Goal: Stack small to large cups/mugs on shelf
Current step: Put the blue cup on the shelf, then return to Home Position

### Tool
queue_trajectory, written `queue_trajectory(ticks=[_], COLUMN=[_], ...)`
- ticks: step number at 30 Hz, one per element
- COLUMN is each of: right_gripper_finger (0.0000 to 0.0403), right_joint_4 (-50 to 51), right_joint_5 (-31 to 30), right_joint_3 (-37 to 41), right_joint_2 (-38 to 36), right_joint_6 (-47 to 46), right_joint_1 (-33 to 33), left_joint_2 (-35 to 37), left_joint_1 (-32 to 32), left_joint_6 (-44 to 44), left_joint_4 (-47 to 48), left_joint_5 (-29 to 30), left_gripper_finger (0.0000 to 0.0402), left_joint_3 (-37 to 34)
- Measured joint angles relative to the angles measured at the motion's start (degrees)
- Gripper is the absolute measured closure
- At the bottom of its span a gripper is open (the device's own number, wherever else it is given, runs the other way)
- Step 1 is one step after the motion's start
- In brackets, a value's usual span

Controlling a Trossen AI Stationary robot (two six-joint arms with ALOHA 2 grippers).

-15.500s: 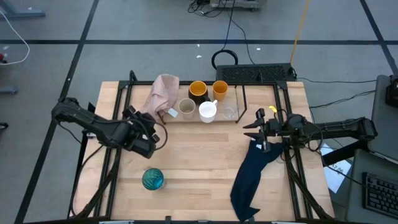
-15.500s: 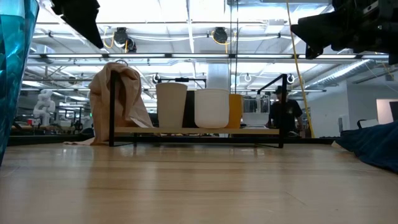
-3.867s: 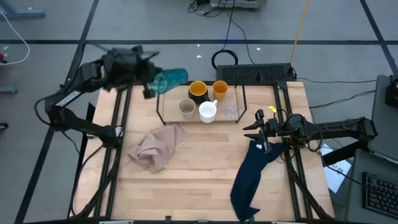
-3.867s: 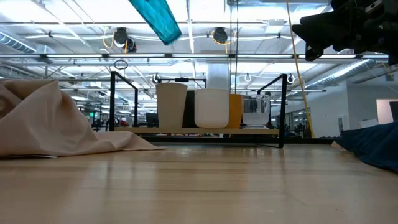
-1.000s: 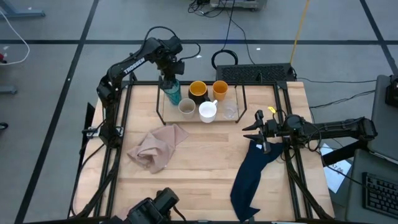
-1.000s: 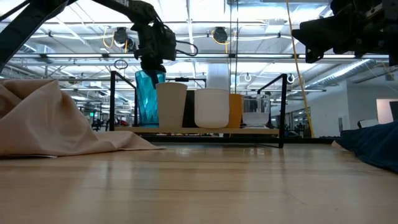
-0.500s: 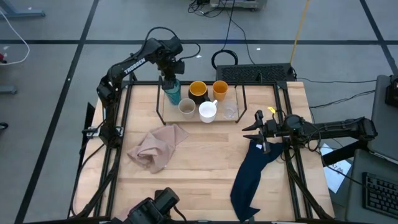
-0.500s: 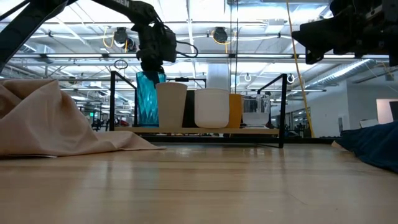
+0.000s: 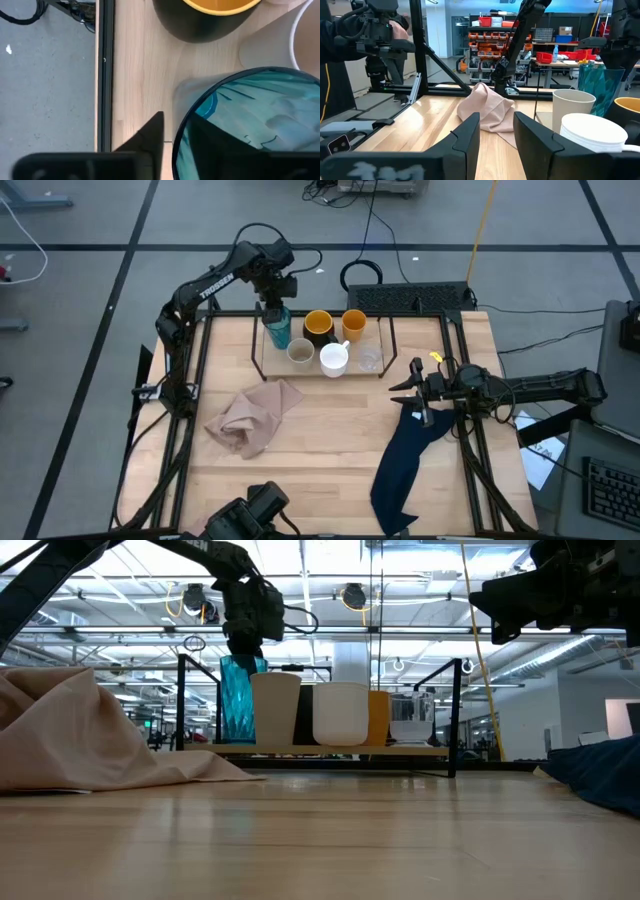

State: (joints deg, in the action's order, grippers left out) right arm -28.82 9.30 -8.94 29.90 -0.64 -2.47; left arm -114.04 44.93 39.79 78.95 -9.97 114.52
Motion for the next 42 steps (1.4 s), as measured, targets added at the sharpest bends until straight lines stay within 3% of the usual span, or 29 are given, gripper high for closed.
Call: queue_trajectory(ticks=[6, 10, 18, 24, 27, 35, 37, 42], right_gripper_finger=[0.0293, 0.0293, 0.0293, 0.0293, 0.0293, 0.0293, 0.0293, 0.0293], right_joint_4=[0.0, 0.0, 0.0, 0.0, 0.0, -1.6, -2.0, -4.0], right_joint_5=[0.0, 0.0, 0.0, 0.0, 0.0, -0.3, -0.3, -0.3], right_joint_3=[0.0, 0.0, 0.0, 0.0, 0.0, 0.0, 0.0, 0.0], right_joint_2=[0.0, 0.0, 0.0, 0.0, 0.0, 0.0, 0.0, 0.0], right_joint_6=[0.3, 0.3, 0.3, 1.2, 2.2, 2.9, 2.9, 3.0], right_joint_1=[0.0, 0.0, 0.0, 0.0, 0.0, -0.1, -0.1, -0.1], left_joint_2=[0.0, 0.0, 1.2, 7.4, 12.3, 24.5, 26.3, 29.2], left_joint_1=[-1.3, -3.0, -5.6, -8.2, -10.8, -23.9, -28.8, -41.3], left_joint_6=[-1.1, -0.8, -2.0, -4.6, -8.0, -14.5, -16.3, -22.2], left_joint_4=[0.3, 0.7, 2.5, 2.2, 1.6, 1.8, 1.3, 0.4], left_joint_5=[5.6, 5.9, 7.3, 6.9, 3.4, -8.3, -7.3, 4.2], left_gripper_finger=[0.0253, 0.023, 0.0233, 0.0233, 0.0233, 0.0234, 0.0234, 0.0234], left_joint_3=[0.1, 2.2, 12.9, 19.3, 20.5, 19.4, 18.7, 13.2])
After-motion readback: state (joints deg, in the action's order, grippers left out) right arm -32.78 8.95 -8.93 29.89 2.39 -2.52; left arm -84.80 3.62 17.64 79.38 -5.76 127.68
